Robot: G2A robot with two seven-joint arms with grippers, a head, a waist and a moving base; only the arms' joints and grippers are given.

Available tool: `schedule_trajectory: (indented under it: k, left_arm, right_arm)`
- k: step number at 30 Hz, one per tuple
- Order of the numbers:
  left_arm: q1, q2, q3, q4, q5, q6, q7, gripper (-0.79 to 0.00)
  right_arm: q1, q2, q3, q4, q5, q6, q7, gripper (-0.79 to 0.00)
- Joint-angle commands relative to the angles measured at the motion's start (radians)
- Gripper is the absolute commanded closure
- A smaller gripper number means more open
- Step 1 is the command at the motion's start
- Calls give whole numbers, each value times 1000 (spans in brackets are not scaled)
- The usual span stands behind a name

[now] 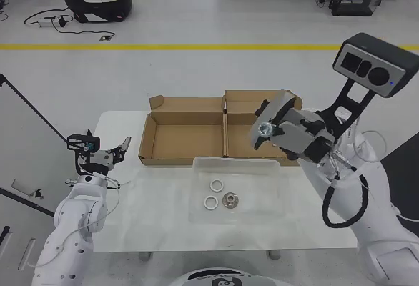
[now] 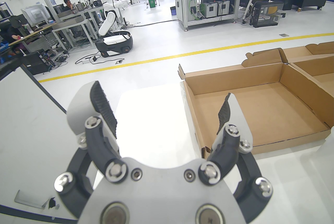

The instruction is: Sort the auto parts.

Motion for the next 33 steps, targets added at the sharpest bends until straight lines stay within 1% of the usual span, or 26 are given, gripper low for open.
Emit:
schedule_trajectory:
  k: [1,8,33]
  left_arm:
    - [0,0,0,0,0,0,0,-785]
    - [0,0,0,0,0,0,0,-785]
    - [0,0,0,0,0,0,0,-785]
  right_arm:
    - [1,-3,0,1,0,-19,-8,0]
    - [5,-13,2,4,11,-63,-27,0]
    - [2,-13,3,5,8,-57,-29,0]
